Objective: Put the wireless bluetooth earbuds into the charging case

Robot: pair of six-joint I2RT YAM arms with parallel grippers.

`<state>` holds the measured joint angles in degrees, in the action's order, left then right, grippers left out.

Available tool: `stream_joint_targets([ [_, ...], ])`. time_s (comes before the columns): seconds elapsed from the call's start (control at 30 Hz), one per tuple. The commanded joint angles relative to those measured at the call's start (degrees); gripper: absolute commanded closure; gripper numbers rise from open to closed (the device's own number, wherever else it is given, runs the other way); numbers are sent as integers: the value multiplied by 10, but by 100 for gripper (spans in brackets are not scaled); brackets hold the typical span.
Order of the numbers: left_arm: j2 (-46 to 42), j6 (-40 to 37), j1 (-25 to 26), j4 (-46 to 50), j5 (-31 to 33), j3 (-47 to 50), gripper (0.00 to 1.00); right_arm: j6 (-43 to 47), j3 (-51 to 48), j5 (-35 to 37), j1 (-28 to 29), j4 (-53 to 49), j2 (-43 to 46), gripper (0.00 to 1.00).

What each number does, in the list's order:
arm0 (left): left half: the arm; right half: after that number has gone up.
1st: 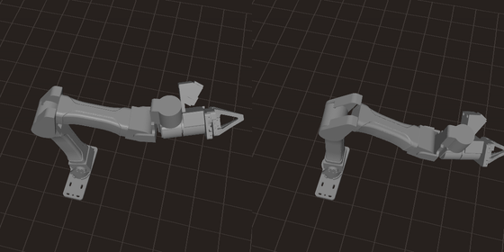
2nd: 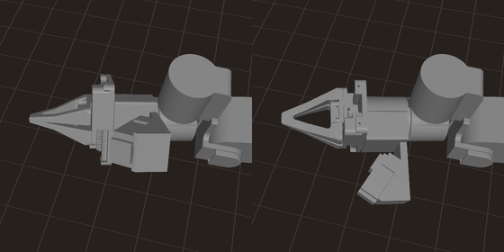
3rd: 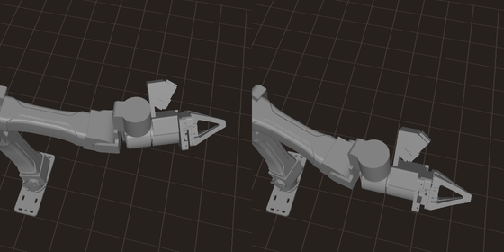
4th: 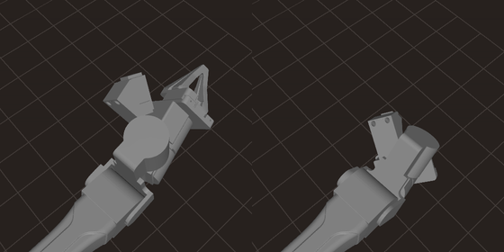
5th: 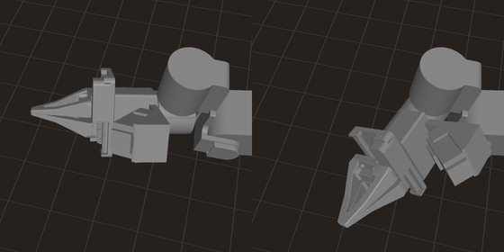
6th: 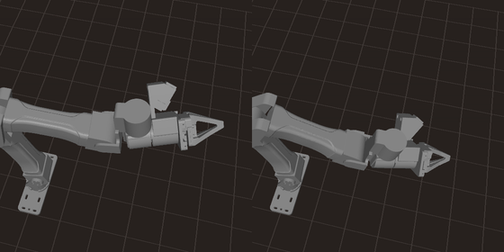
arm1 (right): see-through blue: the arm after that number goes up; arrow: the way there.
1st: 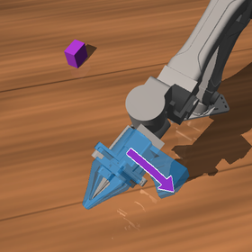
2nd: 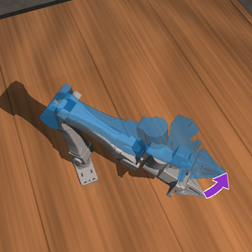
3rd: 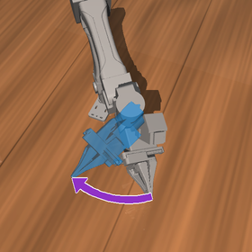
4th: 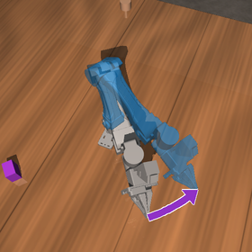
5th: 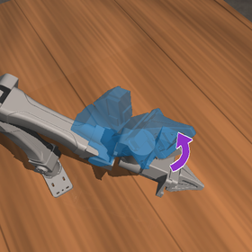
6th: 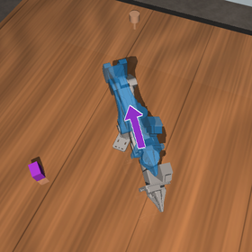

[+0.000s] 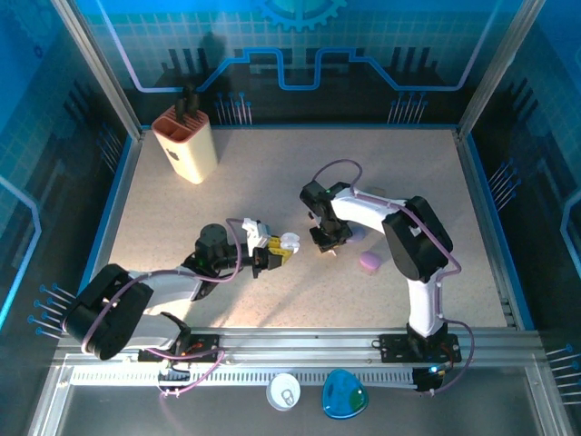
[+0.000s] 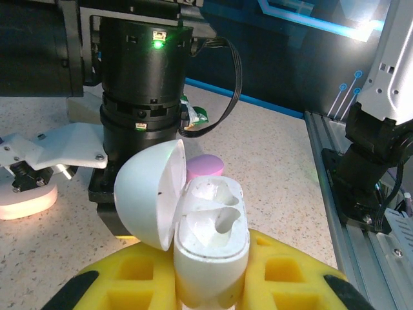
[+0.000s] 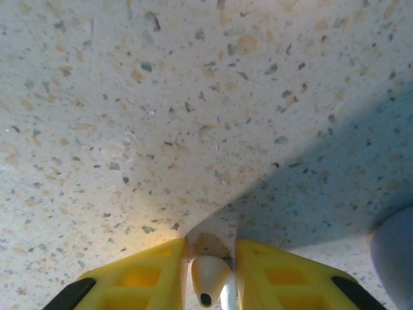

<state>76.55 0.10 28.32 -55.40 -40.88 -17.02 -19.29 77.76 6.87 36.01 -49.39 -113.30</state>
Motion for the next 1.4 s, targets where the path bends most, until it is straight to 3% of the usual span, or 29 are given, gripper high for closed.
stream_joint_targets([
  [0.0, 7, -1, -3, -9, -22, -17, 84, -15, -15, -31, -6, 18, 31, 68],
  [0.1, 9, -1, -3, -9, -23, -19, 84, -14, -20, -38, -7, 17, 32, 65],
  [0.43, 15, 1, -3, -15, -25, -20, 84, -8, -17, -2, -9, -1, 8, 68],
  [0.97, 27, 4, -2, -30, -7, -19, 85, -7, -23, 6, -9, 15, 35, 81],
  [1.1, 41, -5, 11, -44, 47, -23, 86, -13, -42, 11, -13, 53, 90, 81],
  [1.37, 103, -20, 53, -117, 226, -41, 86, -34, -100, 13, -17, 144, 232, 83],
])
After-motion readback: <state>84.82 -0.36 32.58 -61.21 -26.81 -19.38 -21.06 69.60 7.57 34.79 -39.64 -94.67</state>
